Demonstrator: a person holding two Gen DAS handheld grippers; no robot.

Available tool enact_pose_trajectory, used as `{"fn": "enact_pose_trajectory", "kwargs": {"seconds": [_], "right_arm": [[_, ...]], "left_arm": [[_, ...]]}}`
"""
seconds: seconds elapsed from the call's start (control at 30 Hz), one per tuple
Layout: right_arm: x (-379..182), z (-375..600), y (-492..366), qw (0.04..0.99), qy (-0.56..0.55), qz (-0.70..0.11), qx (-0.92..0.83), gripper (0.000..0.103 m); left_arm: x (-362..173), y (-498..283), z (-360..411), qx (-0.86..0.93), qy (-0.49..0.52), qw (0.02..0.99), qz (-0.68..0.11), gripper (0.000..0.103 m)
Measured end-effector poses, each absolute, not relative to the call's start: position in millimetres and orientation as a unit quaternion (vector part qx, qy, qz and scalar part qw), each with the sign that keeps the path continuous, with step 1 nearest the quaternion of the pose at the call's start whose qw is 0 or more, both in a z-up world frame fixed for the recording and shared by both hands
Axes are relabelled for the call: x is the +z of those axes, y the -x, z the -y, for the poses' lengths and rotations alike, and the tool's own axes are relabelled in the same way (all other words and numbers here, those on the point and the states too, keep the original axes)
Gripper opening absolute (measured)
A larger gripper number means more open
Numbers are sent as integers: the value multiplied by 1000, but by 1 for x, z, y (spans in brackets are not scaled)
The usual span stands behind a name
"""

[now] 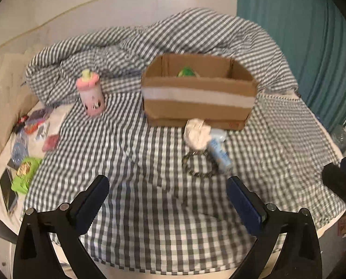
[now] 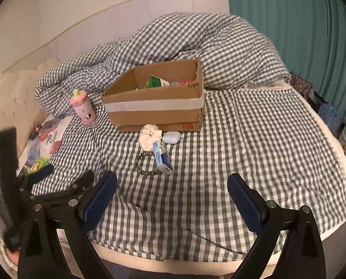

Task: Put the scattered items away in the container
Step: 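Withdraw both open tools from the box toward the bracelet and tissue pack, then grasp the bead bracelet with the left tool while the right tool grasps the tissue pack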

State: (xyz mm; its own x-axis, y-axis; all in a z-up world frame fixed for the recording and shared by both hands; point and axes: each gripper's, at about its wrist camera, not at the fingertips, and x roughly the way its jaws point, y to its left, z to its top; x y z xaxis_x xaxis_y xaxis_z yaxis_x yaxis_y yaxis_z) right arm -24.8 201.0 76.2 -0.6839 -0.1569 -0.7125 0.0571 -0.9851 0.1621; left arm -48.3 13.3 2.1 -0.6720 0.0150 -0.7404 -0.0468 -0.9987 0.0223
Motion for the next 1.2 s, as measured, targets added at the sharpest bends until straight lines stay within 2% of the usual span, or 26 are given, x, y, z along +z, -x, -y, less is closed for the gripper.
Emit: {"fn": "enact_pose_trajectory", "kwargs": {"seconds": [0.2,0.27,0.5,0.57,0.93,1.2], "right_arm": [[56,-194,55,59,-411,53,-908,88],[44,-193,68,60,-423,49,-903,79],[-3,-192,123,54,-467,52,-881,72],[-12,-188,139,49,-473,50,-878,64],[-60,-155,199,62,-508,16,-859,64],[-74,-146,201,93,-517,22,-850,64]], "left_arm": [[-37,67,-17,906,422,13,-29,103],[-50,80,-18,901,433,16,-20,103],[-96,131,-24,882,470,14,-26,103],[-109,146,-24,876,482,19,-18,103],[-160,196,-34,854,519,33,-17,103],[-164,199,-33,855,516,45,-9,103]]}}
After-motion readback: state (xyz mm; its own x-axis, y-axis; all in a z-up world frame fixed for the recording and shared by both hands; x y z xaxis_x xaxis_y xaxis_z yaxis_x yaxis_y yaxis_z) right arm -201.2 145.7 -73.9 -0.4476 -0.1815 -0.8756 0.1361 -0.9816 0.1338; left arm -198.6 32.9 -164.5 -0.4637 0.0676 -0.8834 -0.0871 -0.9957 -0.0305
